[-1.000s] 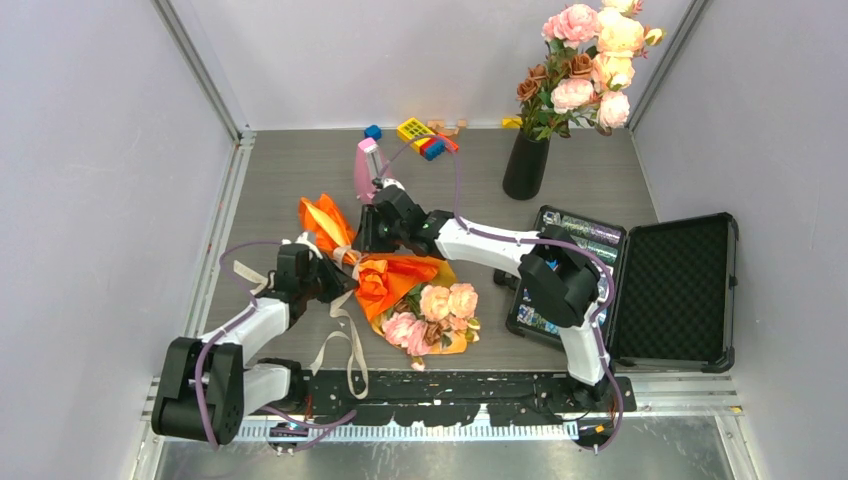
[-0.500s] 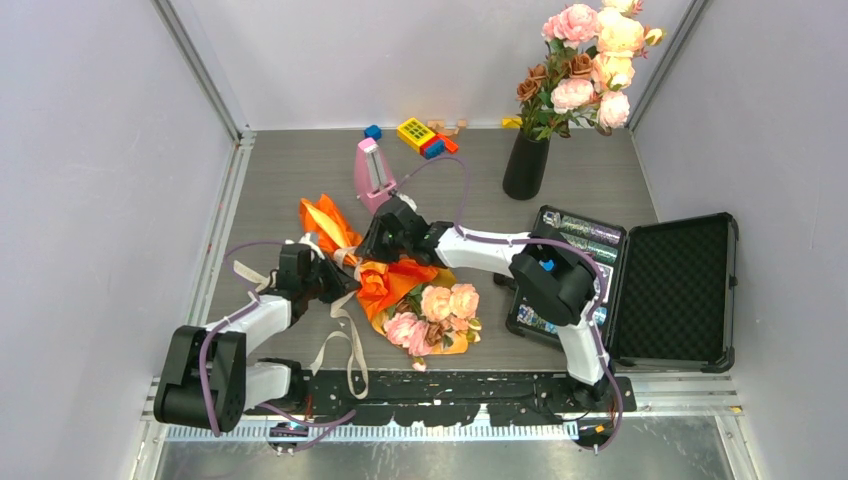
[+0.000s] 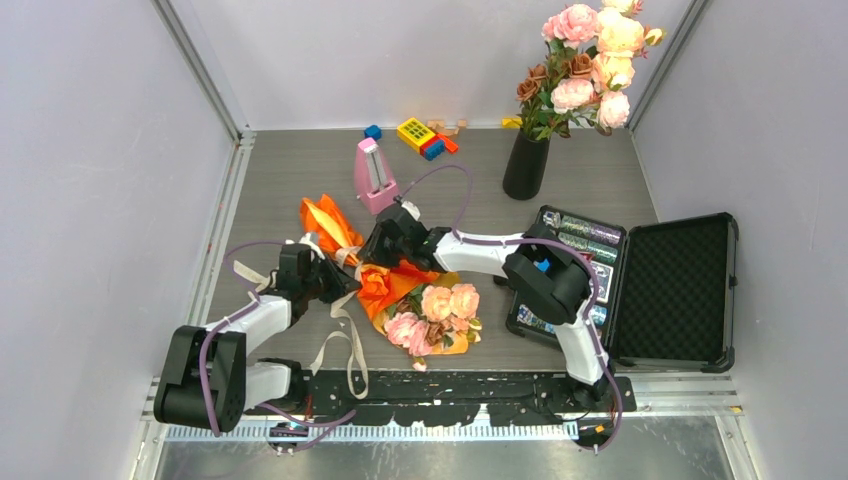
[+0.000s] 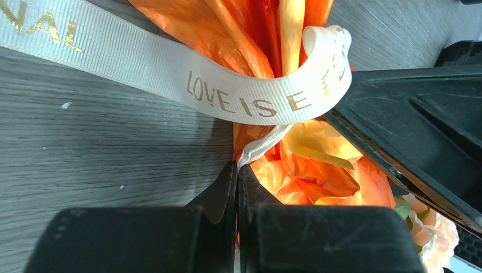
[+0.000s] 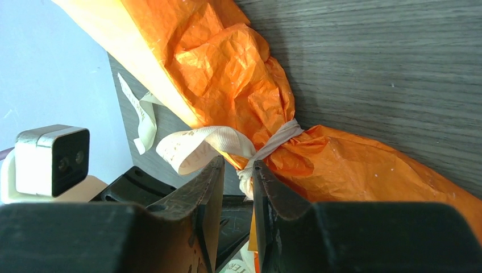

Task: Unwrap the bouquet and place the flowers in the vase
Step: Untie the ribbon from the wrapping paper.

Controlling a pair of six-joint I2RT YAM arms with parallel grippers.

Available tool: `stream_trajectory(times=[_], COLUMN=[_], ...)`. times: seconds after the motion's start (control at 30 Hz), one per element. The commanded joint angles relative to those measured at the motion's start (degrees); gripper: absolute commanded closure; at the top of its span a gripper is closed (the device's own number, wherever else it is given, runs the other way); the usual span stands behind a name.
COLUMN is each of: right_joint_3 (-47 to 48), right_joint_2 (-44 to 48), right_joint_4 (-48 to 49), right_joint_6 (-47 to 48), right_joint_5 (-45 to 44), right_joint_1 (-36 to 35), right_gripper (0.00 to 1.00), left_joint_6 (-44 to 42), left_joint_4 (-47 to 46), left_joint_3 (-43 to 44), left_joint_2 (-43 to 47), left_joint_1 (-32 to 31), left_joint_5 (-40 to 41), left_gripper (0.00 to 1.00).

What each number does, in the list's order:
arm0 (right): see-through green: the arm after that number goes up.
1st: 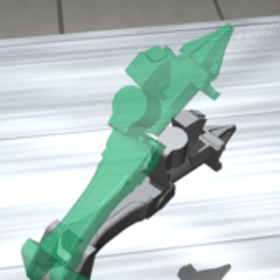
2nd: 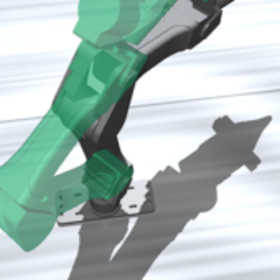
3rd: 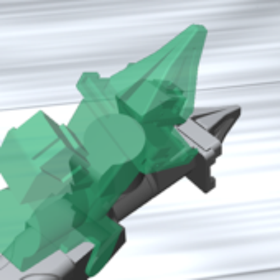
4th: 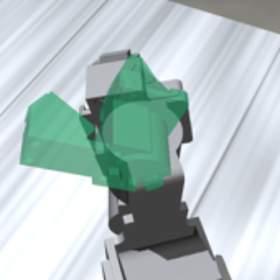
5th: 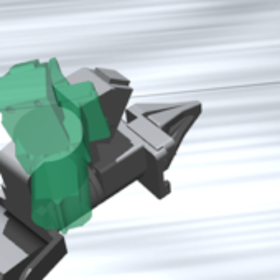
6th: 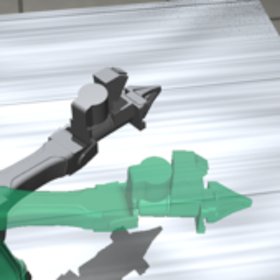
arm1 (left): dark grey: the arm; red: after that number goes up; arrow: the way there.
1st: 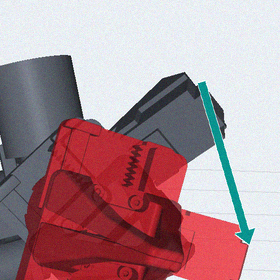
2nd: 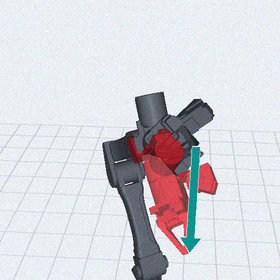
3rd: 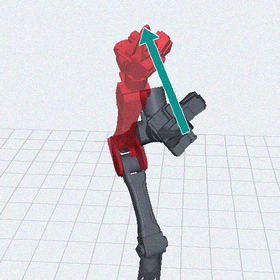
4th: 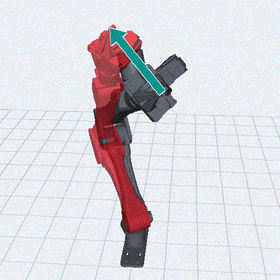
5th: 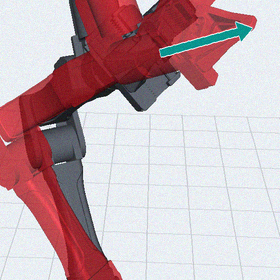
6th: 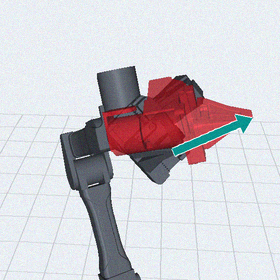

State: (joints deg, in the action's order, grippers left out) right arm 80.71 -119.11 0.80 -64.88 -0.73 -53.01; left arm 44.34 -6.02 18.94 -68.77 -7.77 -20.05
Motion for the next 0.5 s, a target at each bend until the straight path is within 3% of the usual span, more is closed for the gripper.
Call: stream_trajectory(times=[0.0, 0.47], right_joint_3=[-0.7, -0.2], right_joint_2=[-1.3, -3.6], right_joint_4=[2.0, 2.7], right_joint_6=[-1.5, -3.0], right_joint_5=[-2.5, -2.8], right_joint_1=[0.1, 0.1], right_gripper=[0.69, 0.75], left_joint_6=[-1.1, -1.0], left_joint_4=[-1.1, -2.0], left_joint_3=[-0.5, -0.6], left_joint_2=[-0.3, -1.2], left_joint_1=[-0.2, -0.2], left_joint_5=[-1.0, -1.5], left_gripper=[1.0, 1.0])
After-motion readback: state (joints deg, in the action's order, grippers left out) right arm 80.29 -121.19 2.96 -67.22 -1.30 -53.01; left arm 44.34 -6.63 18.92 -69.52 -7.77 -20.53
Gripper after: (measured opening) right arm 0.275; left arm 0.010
